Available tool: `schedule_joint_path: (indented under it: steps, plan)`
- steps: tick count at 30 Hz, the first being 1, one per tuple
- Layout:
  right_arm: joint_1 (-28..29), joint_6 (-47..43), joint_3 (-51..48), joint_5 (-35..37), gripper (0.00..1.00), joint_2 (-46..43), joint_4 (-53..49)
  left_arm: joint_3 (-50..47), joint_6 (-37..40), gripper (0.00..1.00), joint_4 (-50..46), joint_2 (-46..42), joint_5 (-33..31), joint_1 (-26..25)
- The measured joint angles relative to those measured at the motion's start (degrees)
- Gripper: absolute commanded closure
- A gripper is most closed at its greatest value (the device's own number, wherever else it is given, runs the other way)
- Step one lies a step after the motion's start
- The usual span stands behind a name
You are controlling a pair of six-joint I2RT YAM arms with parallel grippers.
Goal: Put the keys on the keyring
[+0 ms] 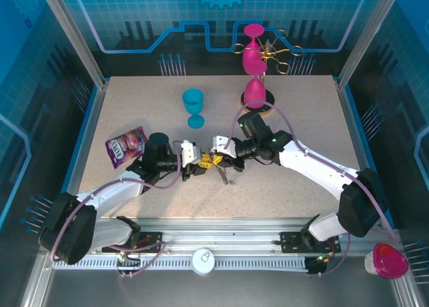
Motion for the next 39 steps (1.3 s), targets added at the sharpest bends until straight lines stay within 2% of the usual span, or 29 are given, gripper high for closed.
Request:
schedule_joint_path:
  steps: [12, 16, 19, 20, 21, 22, 24, 31, 39]
  plan:
    - [3.5, -5.5, 5.6, 7.8, 1.0, 3.3, -9.2, 3.0, 3.1, 0.88, -9.4, 0.9, -0.6, -0.1]
    - [4.0, -6.7, 7.6, 9.1, 1.0, 4.3, -11.8, 3.4, 4.5, 0.99, -11.4, 1.3, -0.6, -0.1]
    - [4.0, -6.9, 8.0, 9.0, 1.0, 4.5, -12.3, 3.5, 5.2, 1.0, -12.0, 1.3, -0.6, -0.1]
    - [4.0, -6.6, 7.9, 8.8, 0.98, 4.5, -12.2, 3.5, 5.5, 1.0, -12.0, 1.3, -0.6, -0.1]
    - [3.8, -6.1, 7.7, 8.5, 0.88, 4.4, -11.9, 3.5, 5.5, 1.0, -12.0, 1.3, -0.6, -0.1]
    - [3.4, -5.4, 7.0, 7.7, 0.81, 4.1, -10.9, 3.5, 5.5, 1.0, -11.8, 1.3, -0.6, -0.1]
    - [2.2, -3.5, 4.2, 4.9, 0.74, 2.5, -7.7, 3.5, 5.5, 1.0, -10.6, 1.3, -0.8, -0.1]
    - [-1.7, 5.7, -7.2, -3.6, 0.74, -3.5, 6.3, 0.7, 2.5, 1.0, -1.5, 0.9, -0.8, -0.2]
    - [-1.6, 12.2, -12.3, -2.6, 0.77, -3.6, 14.6, -1.3, -1.4, 1.0, 6.5, 0.9, -0.8, -0.2]
